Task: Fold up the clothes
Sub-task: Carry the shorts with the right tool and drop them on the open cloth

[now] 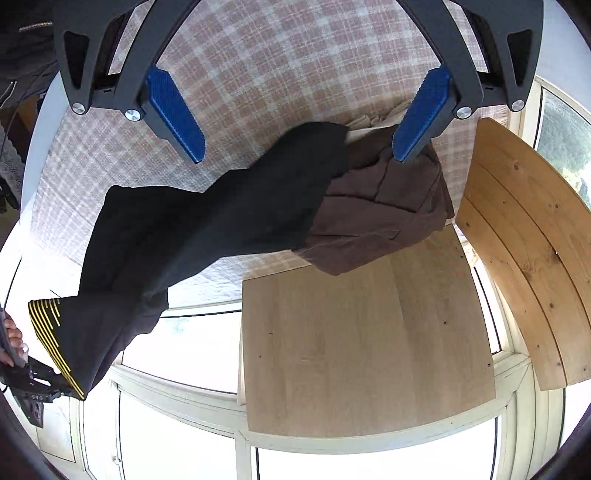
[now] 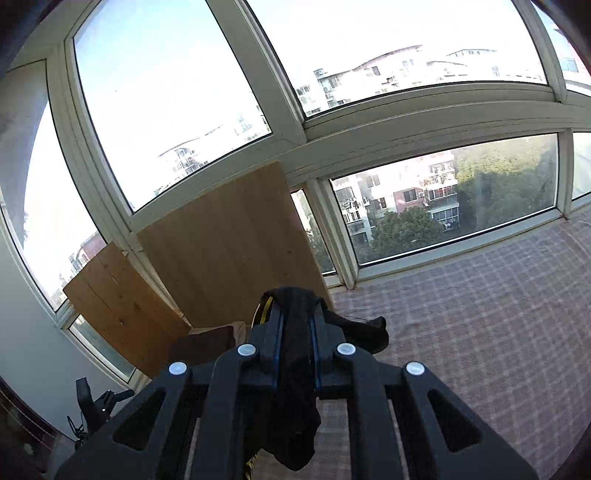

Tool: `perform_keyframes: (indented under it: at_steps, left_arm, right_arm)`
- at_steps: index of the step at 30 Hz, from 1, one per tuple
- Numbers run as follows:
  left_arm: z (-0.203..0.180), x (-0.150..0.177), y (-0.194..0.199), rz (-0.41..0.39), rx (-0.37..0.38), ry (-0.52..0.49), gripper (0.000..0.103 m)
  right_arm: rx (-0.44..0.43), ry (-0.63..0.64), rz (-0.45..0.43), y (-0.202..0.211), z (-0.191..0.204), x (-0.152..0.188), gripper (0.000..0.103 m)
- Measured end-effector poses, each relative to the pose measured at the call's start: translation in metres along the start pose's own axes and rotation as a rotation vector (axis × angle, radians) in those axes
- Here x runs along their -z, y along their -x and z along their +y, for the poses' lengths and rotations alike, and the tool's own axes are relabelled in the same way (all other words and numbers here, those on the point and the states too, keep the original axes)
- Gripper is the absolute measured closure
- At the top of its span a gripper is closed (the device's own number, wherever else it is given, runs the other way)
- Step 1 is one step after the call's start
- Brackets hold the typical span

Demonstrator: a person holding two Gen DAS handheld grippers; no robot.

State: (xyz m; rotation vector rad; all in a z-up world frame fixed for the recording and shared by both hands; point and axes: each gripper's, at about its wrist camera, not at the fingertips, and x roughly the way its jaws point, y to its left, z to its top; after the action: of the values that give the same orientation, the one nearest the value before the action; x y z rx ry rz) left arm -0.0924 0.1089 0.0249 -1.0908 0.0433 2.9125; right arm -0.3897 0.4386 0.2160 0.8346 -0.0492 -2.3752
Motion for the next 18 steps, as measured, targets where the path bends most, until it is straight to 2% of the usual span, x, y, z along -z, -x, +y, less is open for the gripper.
perform_keyframes:
  at_steps: [1,2,4,5,7,8,9,13,16,18]
  left_arm:
    - [-0.013,-0.003,-0.004,0.003,0.020,-0.010,0.001]
    - [-0.027,-0.005,-0.010,0.012,0.040,-0.019,0.001]
    - [-0.059,-0.009,-0.024,0.037,0.079,-0.032,0.001]
    - [-0.077,-0.011,-0.031,0.049,0.100,-0.039,0.001]
    - [-0.114,-0.013,-0.047,0.078,0.153,-0.054,0.001]
    - [-0.135,-0.012,-0.055,0.095,0.178,-0.063,0.001]
    - [-0.155,-0.009,-0.064,0.117,0.189,-0.072,0.001]
    - [-0.224,0.007,-0.102,0.221,0.179,-0.110,0.001]
    - [-0.254,0.024,-0.129,0.305,0.065,-0.176,0.001]
    - [-0.261,0.033,-0.142,0.353,-0.007,-0.199,0.001]
  right_arm:
    - [0.198,0.078,0.060,-0.021,-0.019,0.008,0.082]
    - [0.356,0.144,0.124,-0.041,-0.038,0.017,0.079]
    - [0.443,0.209,0.274,-0.076,-0.076,0.044,0.079]
    - [0.455,0.221,0.337,-0.090,-0.095,0.058,0.079]
    - [0.299,0.135,0.390,-0.097,-0.119,0.081,0.072]
    - [0.225,0.115,0.422,-0.101,-0.125,0.092,0.055]
    - [0.165,0.125,0.457,-0.105,-0.129,0.105,0.046]
    - [0.050,0.282,0.578,-0.118,-0.125,0.164,0.046]
    - [-0.015,0.412,0.607,-0.122,-0.124,0.193,0.046]
    - [-0.023,0.507,0.629,-0.129,-0.122,0.206,0.046]
